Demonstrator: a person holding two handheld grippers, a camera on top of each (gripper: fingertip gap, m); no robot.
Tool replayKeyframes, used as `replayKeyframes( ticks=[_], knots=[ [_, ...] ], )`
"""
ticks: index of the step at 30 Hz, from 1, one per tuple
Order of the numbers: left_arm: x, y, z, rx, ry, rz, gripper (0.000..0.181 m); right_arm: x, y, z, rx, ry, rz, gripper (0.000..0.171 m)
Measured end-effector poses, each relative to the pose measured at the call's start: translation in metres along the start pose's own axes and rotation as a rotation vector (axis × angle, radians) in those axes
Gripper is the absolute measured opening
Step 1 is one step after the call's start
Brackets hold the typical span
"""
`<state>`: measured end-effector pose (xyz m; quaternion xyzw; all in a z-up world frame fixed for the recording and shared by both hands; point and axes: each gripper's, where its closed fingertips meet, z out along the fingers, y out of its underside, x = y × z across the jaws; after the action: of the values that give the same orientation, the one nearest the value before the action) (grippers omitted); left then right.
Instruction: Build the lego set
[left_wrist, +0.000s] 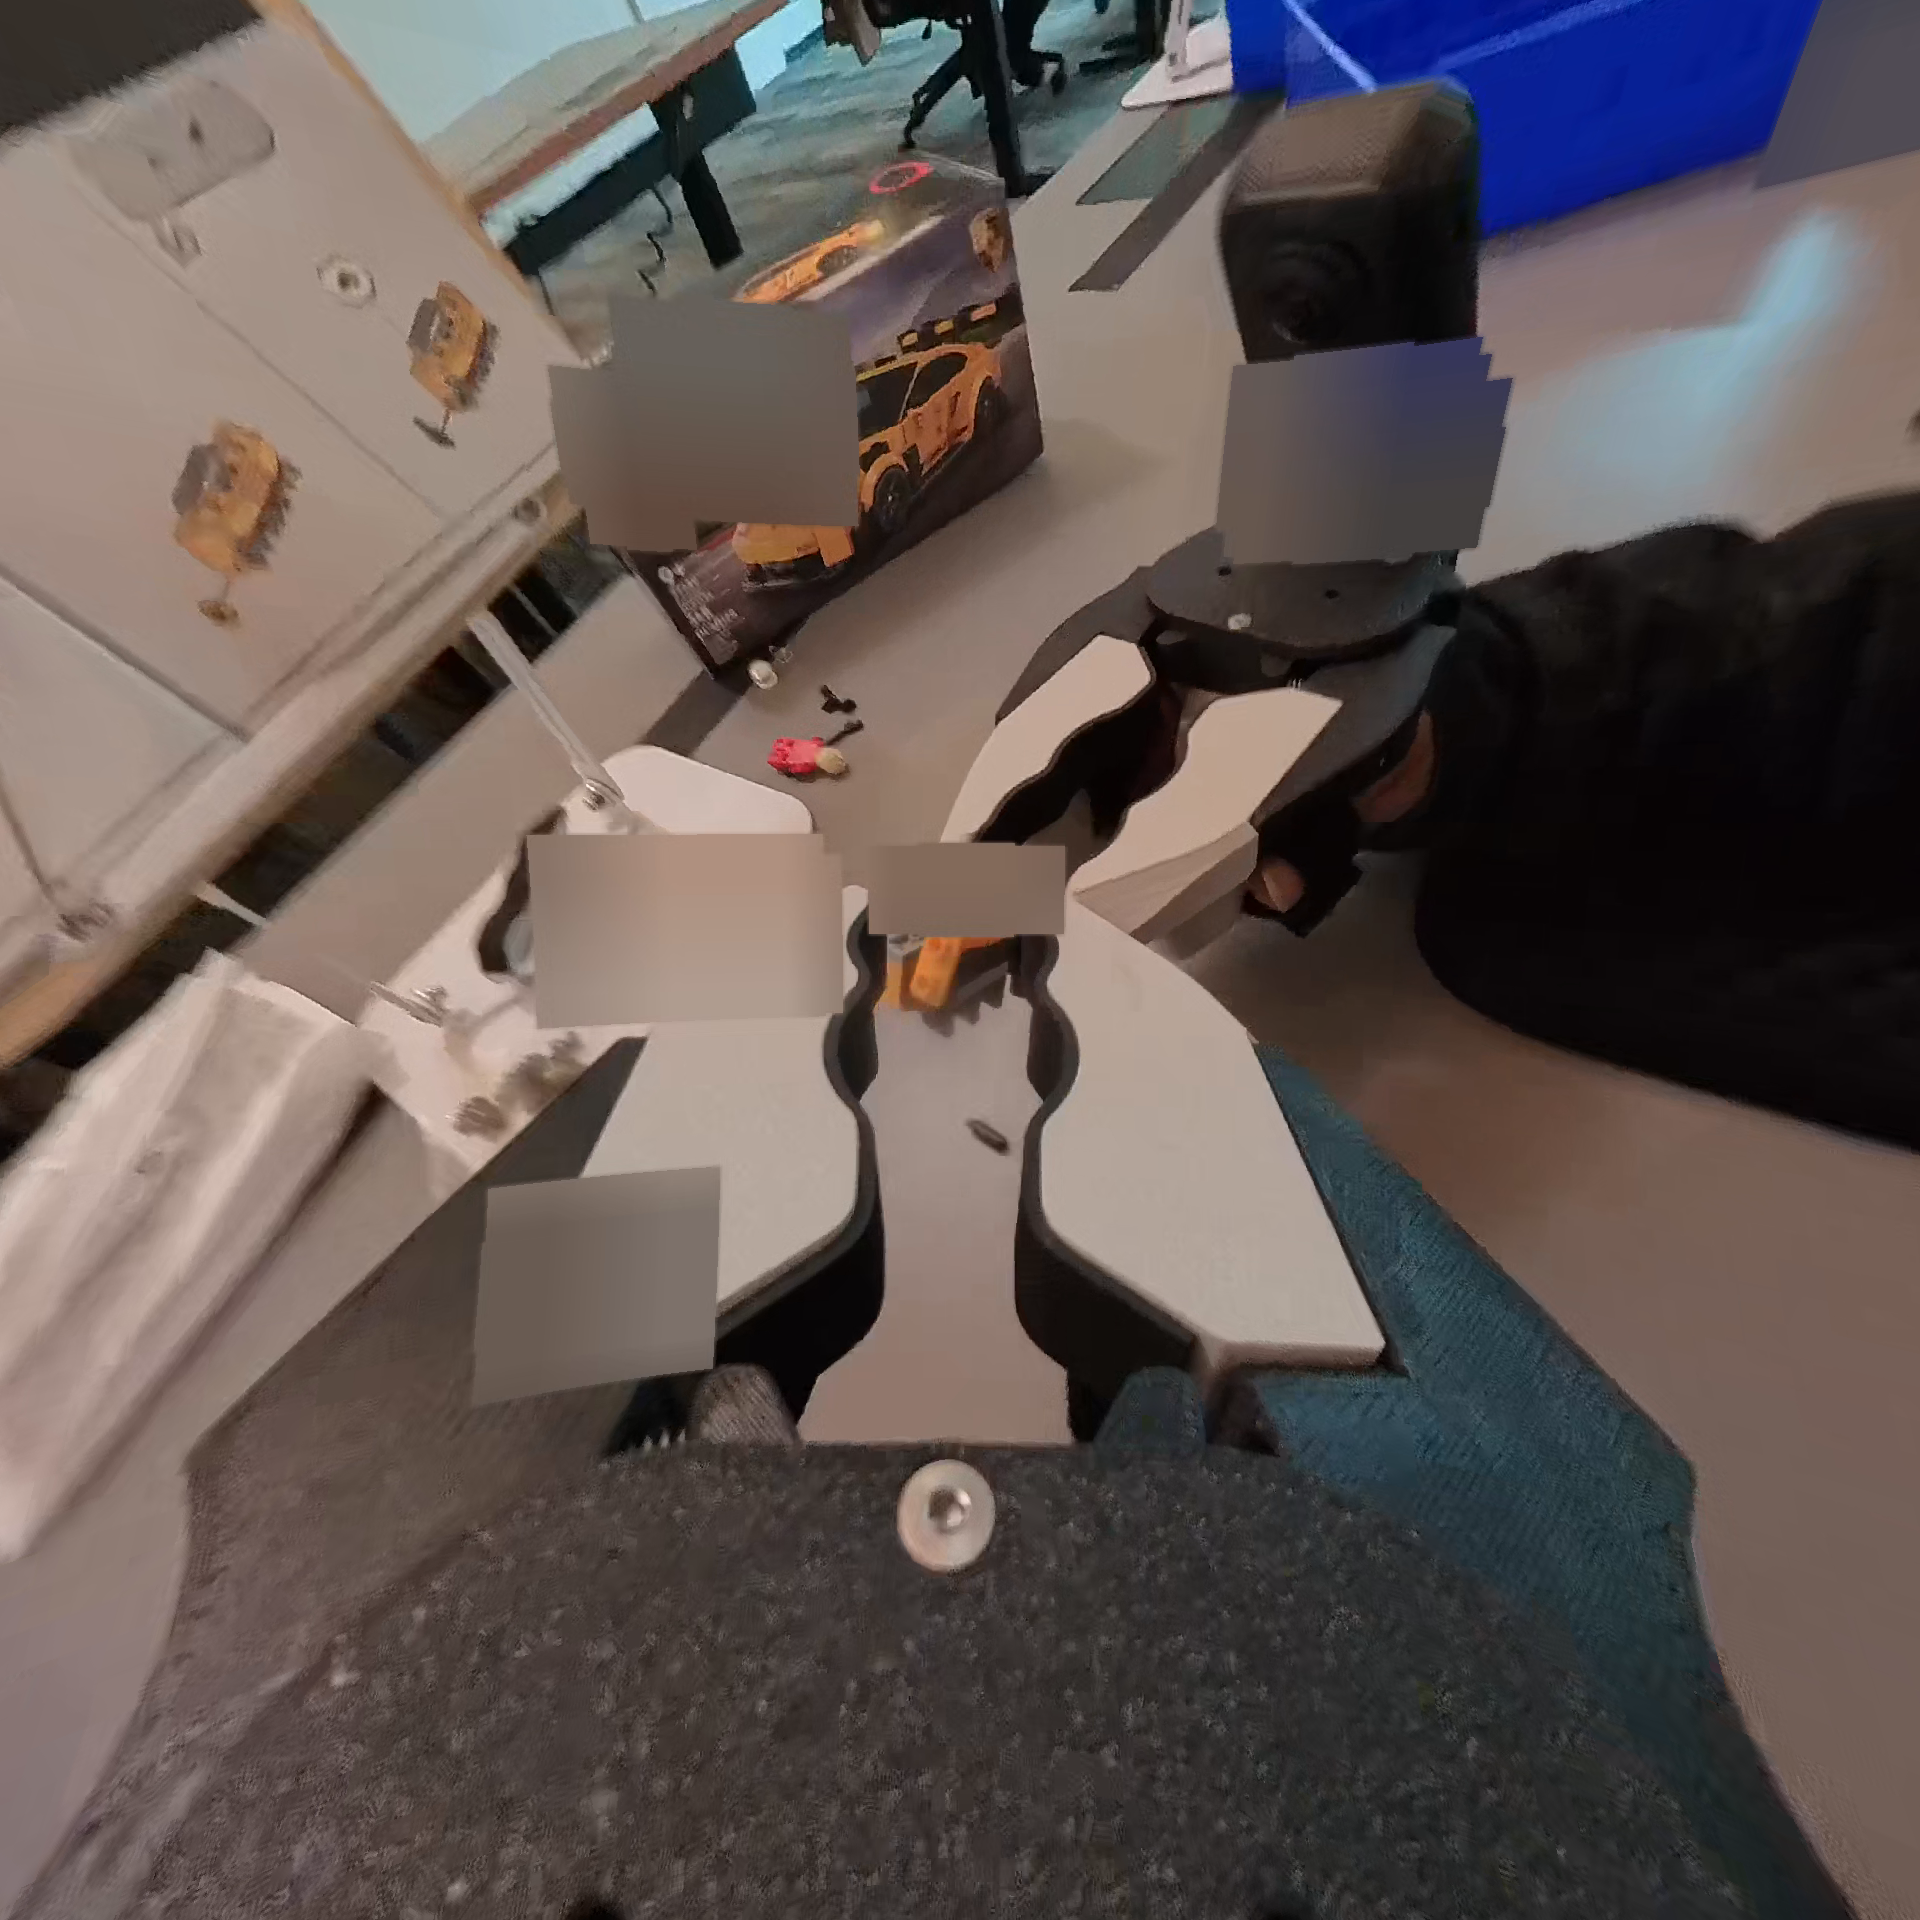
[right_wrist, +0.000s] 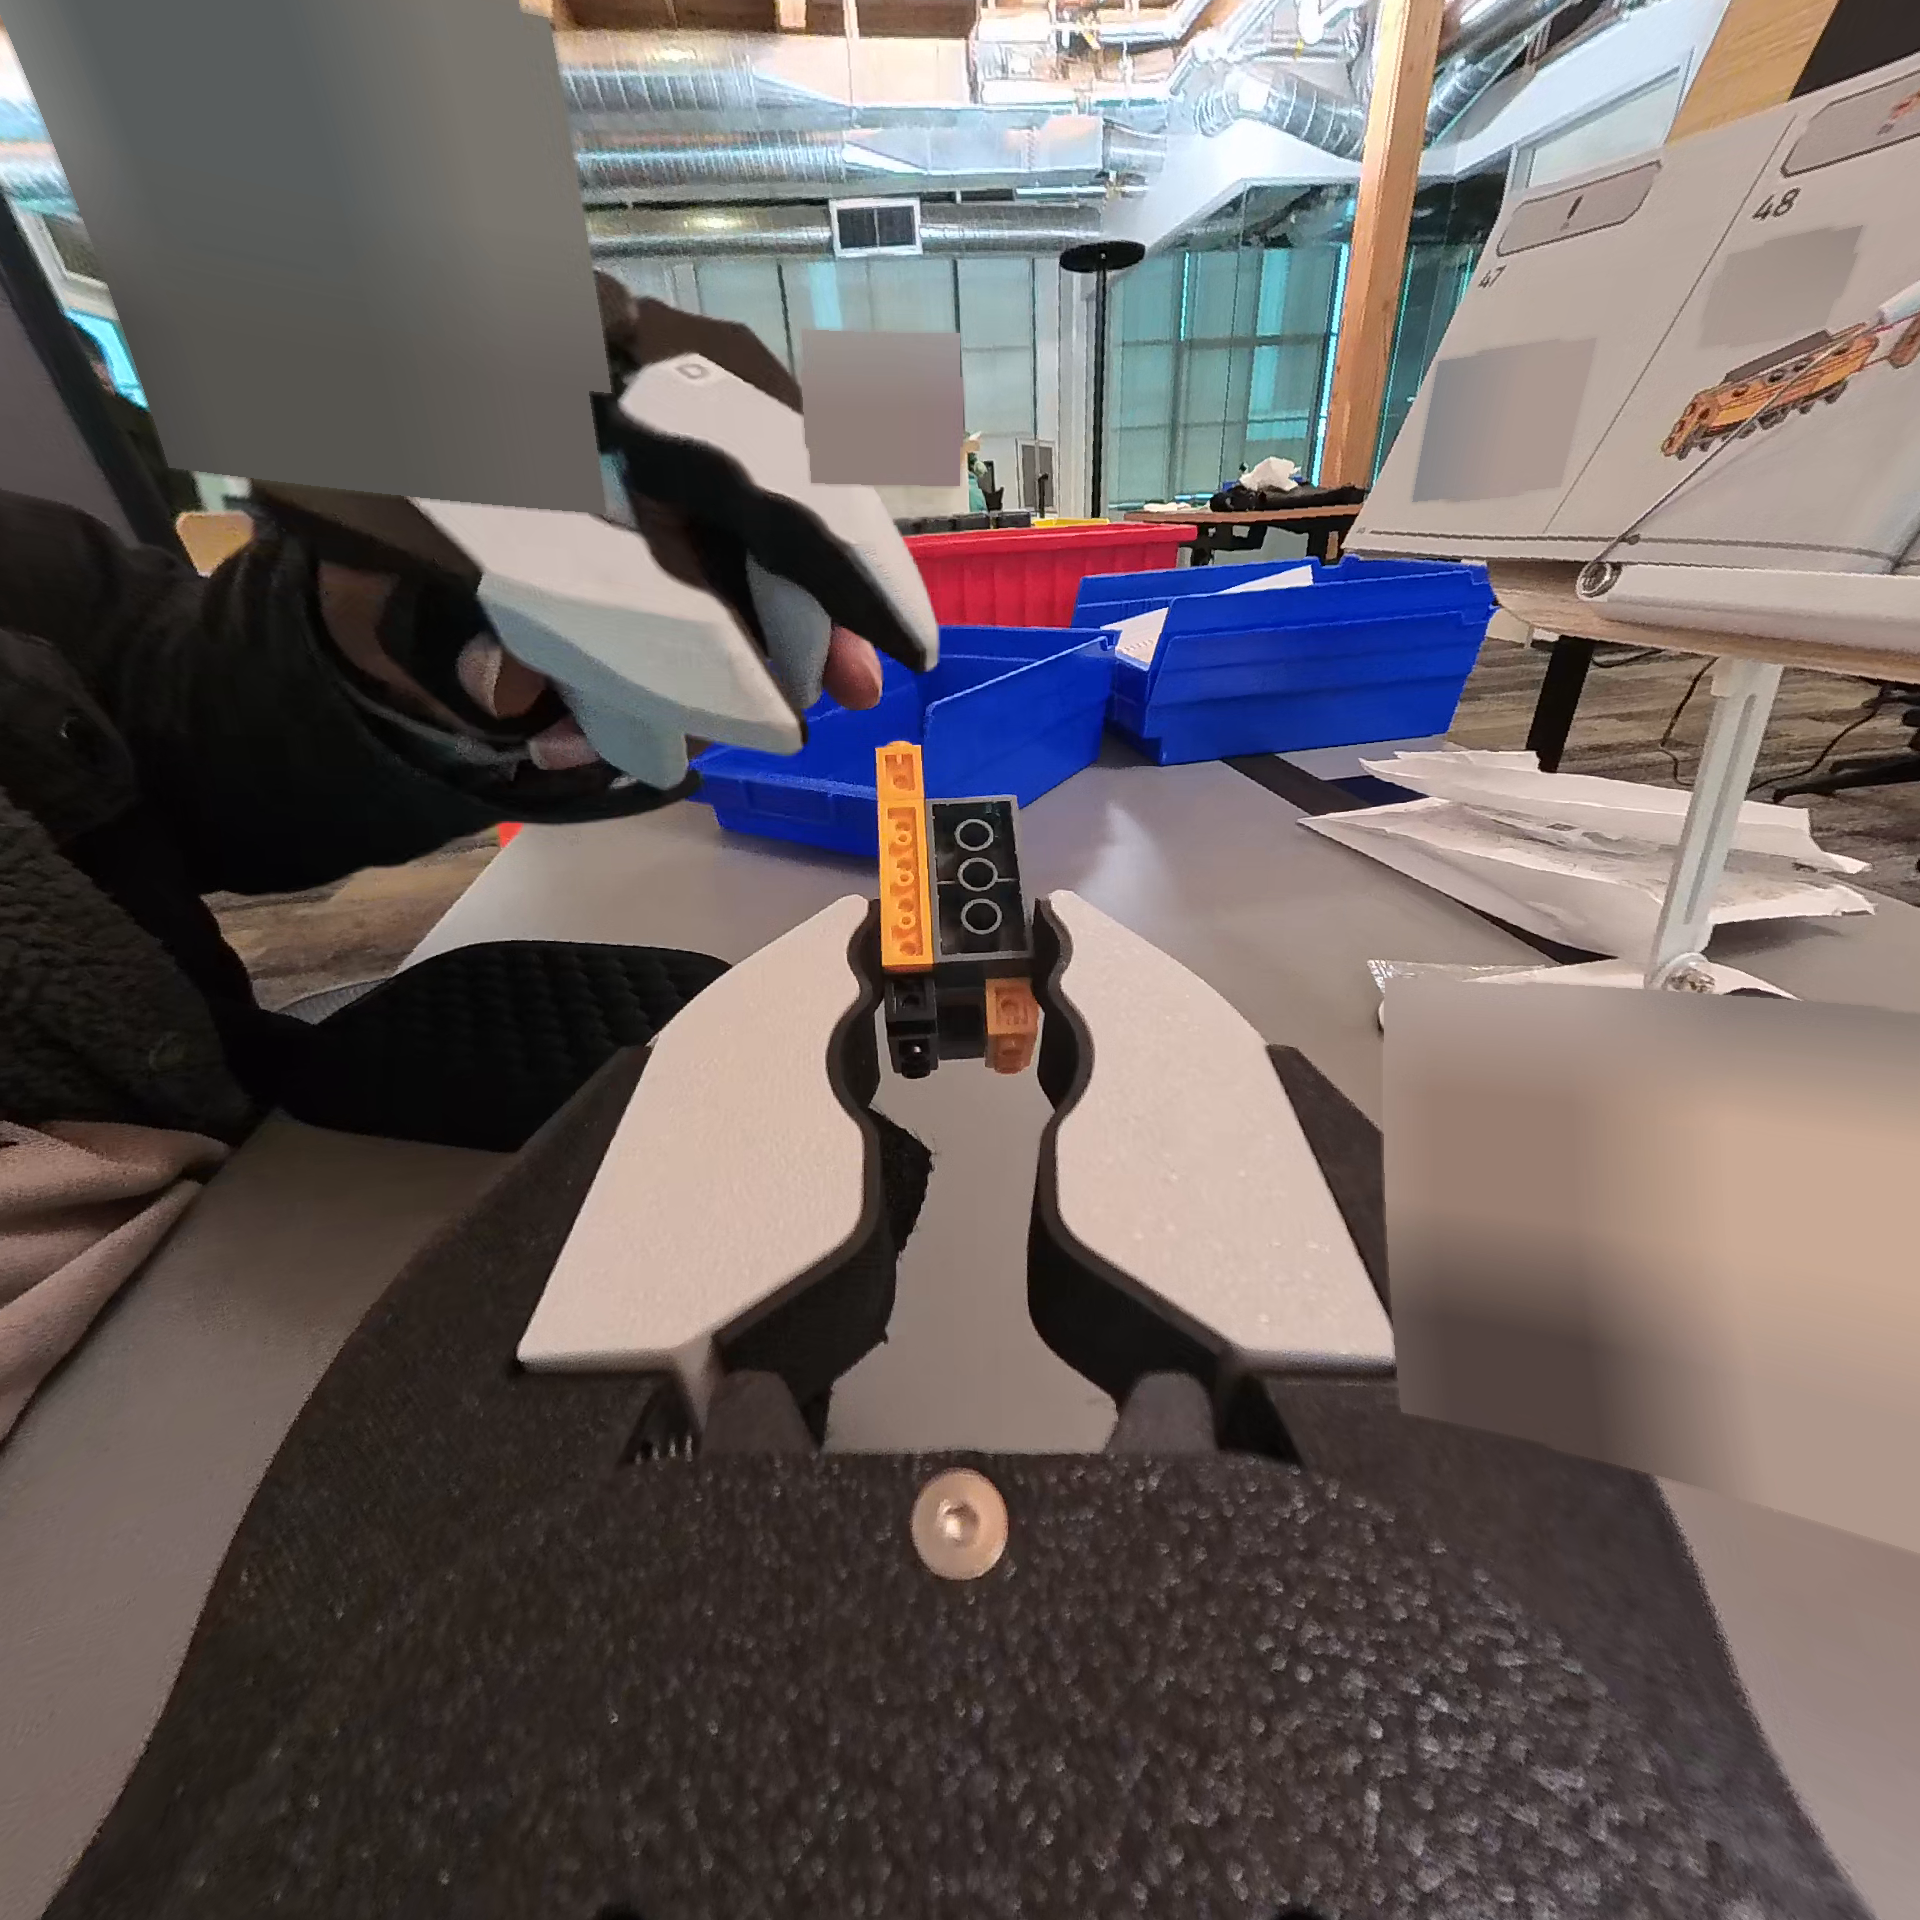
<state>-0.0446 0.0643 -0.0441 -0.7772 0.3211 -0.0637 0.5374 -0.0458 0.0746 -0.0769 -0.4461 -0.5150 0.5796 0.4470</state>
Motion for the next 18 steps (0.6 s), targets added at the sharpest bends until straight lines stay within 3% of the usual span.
replayKeyframes(
  ticks=[3, 8, 13, 18],
  knots=[
    [-0.007, 0.01, 0.0, -0.038, 0.137, -0.282, 0.035, 0.001, 0.0, 0.0, -0.005, 0.01, -0.013, 0.027],
    [-0.006, 0.014, 0.001, -0.018, 0.507, -0.93, 0.052, 0.001, 0.002, 0.002, -0.027, 0.031, -0.056, 0.027],
    [0.0, 0.027, 0.008, -0.074, 0.571, -1.054, 0.057, 0.001, 0.008, 0.003, -0.064, 0.046, -0.102, 0.027],
    [0.006, 0.033, 0.016, -0.106, 0.593, -1.075, 0.05, 0.0, 0.008, 0.004, -0.068, 0.047, -0.115, 0.027]
  ],
)
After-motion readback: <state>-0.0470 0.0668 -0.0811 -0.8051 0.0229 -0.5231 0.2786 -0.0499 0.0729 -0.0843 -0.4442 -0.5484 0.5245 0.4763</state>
